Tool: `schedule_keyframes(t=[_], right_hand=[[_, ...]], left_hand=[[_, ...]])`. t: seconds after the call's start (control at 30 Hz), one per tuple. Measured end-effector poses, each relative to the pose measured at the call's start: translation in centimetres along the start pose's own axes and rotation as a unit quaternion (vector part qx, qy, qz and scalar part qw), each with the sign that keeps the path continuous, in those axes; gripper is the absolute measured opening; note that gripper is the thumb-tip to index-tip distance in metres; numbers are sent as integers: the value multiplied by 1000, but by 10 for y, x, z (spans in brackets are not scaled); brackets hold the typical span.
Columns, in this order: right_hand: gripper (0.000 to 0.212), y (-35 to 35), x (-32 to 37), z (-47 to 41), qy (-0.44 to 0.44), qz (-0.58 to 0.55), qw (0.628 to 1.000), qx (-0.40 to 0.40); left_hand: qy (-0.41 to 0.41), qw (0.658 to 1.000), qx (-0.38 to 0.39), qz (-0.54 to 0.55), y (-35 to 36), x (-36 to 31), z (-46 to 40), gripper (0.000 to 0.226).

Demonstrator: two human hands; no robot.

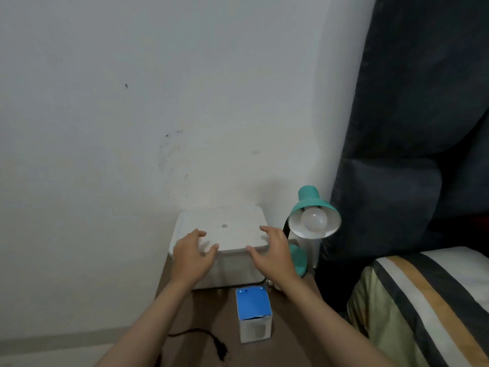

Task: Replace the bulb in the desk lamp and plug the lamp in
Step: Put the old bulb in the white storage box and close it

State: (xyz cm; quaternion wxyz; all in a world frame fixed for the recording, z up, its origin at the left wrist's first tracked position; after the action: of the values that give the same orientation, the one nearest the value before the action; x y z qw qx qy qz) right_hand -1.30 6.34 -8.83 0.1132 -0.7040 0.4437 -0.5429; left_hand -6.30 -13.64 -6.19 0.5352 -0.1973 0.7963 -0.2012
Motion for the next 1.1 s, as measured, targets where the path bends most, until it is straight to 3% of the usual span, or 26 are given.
schedule_keyframes(t=[0.13,0.27,0.4,0.93,1.1], right_hand=[[102,14,-7,-25,38,55,993,94],[129,19,-17,-43,84,78,978,172],[123,21,-16,-47,71,97,971,205],[109,10,-6,-64,114,92,967,208],[111,-19,31,-60,84,73,977,180]], left_hand=[[-55,997,-21,-50,-16,32,-8,79],[-125,992,33,-1,-16,49,-17,109],[-143,986,87,18,-11,55,-24,112],[-142,988,65,20,-29,24,-32,95],[-121,992,44,18,-42,8,-37,108]])
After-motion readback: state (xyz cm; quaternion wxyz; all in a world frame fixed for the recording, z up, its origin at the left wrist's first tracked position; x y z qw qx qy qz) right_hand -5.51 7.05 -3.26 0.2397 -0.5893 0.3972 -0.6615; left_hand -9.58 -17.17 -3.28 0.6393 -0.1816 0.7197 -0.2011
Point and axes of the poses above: each hand's wrist, its own z-axis away from the middle knuckle, its own y-axis out of the palm, x = y × z, the point moved 3 cm from there along -z, towards the middle knuckle, and after that the axes turned 9 degrees about z, right-handed, at the moved point
